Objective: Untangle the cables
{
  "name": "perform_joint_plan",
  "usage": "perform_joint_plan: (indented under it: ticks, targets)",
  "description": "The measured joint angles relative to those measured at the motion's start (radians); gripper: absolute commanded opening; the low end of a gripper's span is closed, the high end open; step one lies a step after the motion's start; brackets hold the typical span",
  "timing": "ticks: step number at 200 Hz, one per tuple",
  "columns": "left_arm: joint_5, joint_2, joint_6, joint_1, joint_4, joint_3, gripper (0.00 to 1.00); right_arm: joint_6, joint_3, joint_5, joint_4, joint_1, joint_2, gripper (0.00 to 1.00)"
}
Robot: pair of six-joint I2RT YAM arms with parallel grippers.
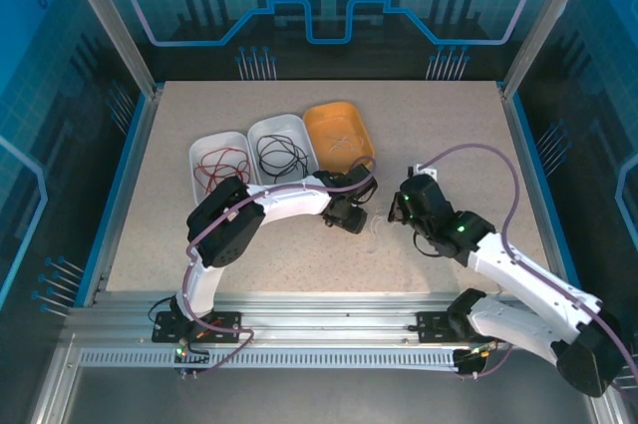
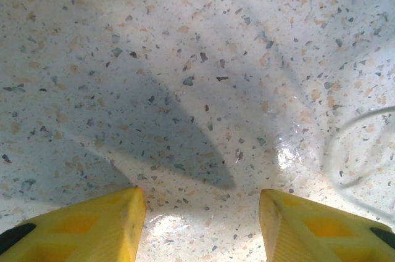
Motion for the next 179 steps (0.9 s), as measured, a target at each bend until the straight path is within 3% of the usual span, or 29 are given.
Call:
perform_joint_plan:
  ticks: [69,89,132,179]
  targets:
    - [0.005,-0.012,-0.003,0.008,0.034,-0.029,0.53,-0.132,0.229,0.006,-0.162,-0.002,-0.033,0.00]
    - [0.025,-0.054,-0.010,0.011,0.098,-0.093,0.63,-0.158,0.278,0.004,-0.182,-0.002,-0.032,0.00]
    - [0.046,-0.249,-0.004,0.020,0.242,-0.311,0.71,-0.173,0.331,-0.027,-0.198,-0.002,-0.013,0.00]
    - [0.058,-0.512,0.087,0.021,0.562,-0.565,0.72,-0.188,0.349,-0.085,-0.198,-0.002,0.007,0.00]
